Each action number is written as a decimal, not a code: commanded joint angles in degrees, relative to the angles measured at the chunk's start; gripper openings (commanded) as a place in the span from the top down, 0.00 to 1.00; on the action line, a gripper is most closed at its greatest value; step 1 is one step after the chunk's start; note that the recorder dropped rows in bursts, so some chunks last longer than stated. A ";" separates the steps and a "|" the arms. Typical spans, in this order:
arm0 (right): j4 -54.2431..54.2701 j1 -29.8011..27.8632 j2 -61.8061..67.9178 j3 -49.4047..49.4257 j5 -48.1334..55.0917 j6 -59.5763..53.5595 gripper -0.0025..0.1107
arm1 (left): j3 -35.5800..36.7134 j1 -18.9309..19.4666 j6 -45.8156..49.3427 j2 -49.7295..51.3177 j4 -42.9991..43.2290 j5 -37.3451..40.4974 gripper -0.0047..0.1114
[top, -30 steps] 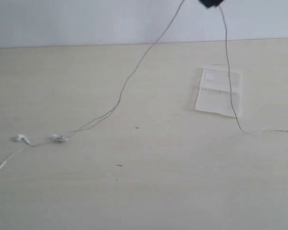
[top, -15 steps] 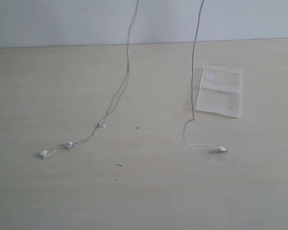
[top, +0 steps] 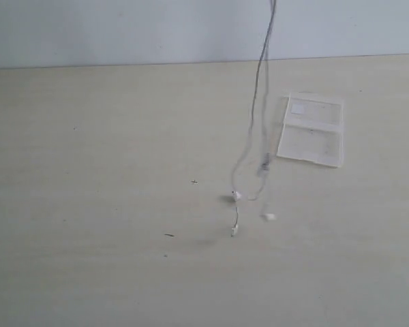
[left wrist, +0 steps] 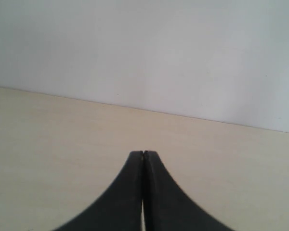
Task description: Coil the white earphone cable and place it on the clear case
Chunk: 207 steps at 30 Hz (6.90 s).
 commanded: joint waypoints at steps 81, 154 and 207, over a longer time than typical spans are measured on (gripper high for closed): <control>-1.48 0.15 -11.03 63.88 -73.17 5.38 0.98 | 0.12 -1.80 -19.71 2.21 1.81 -20.43 0.96; 3.48 0.15 -9.72 63.88 -78.99 4.52 0.98 | -26.00 -38.33 8.94 84.39 -5.69 -57.47 0.31; 21.01 0.15 -4.68 63.88 -83.50 -9.43 0.98 | -37.54 -38.14 19.48 104.36 -10.49 -63.89 0.76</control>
